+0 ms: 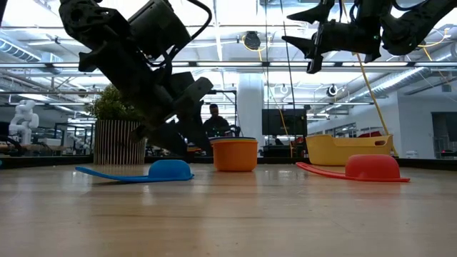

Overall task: Nest measuring cups in basket
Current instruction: Stack the dark blue measuring cup on top of the green measuring cup, then stack the yellow measuring cup on top of the dark blue measuring cup

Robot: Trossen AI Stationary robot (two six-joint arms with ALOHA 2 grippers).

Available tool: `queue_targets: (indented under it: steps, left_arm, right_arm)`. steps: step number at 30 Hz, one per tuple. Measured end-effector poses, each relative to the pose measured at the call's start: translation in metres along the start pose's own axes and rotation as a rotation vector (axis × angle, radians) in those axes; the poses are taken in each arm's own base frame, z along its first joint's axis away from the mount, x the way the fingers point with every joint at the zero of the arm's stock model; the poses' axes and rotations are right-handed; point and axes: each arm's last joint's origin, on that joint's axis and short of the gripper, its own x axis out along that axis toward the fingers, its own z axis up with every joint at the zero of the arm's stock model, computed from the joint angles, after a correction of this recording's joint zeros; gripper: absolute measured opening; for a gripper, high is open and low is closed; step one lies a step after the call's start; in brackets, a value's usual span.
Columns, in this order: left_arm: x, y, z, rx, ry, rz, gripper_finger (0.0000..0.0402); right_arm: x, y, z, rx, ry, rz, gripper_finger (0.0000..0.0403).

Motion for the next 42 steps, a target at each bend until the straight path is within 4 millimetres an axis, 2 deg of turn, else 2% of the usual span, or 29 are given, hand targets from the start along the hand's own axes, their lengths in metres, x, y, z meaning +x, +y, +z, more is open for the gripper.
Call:
queue_targets:
  steps: [6, 10, 13, 17, 22, 25, 33, 39, 42]
  left_arm:
    - [0.0, 0.0, 0.0, 0.019, 0.005, -0.003, 0.0164]
    - [0.0, 0.0, 0.0, 0.046, 0.007, -0.002, 0.016]
    - [0.0, 0.0, -0.001, 0.069, 0.011, 0.001, 0.018]
    - [-0.004, -0.001, 0.001, 0.053, 0.043, -0.034, 0.0235]
    - [-0.017, -0.002, -0.001, -0.026, 0.193, -0.109, 0.031]
    - [-0.029, -0.001, -0.008, -0.059, 0.306, -0.1, 0.0338]
    - [-0.067, -0.003, -0.032, -0.012, 0.476, -0.028, 0.0349]
    - [-0.078, -0.003, -0.045, -0.006, 0.559, 0.02, 0.0349]
    - [-0.085, 0.005, -0.046, -0.038, 0.65, 0.076, 0.0349]
  right_arm:
    - [0.0, 0.0, 0.0, 0.002, -0.004, 0.0, 0.0215]
    - [0.0, 0.0, 0.0, 0.001, -0.005, 0.0, 0.0215]
    - [0.0, 0.0, 0.001, -0.001, -0.022, 0.0, 0.0215]
    - [0.0, 0.0, 0.001, -0.004, -0.035, 0.002, 0.0215]
    - [0.0, 0.0, 0.002, -0.008, -0.065, 0.003, 0.0215]
    - [0.0, 0.0, 0.003, -0.022, -0.105, 0.002, 0.0215]
    - [0.0, -0.003, 0.005, -0.013, -0.166, -0.028, 0.0215]
    - [0.002, -0.003, 0.002, -0.006, -0.185, -0.031, 0.0215]
    - [0.006, 0.0, -0.005, 0.005, -0.198, -0.012, 0.0215]
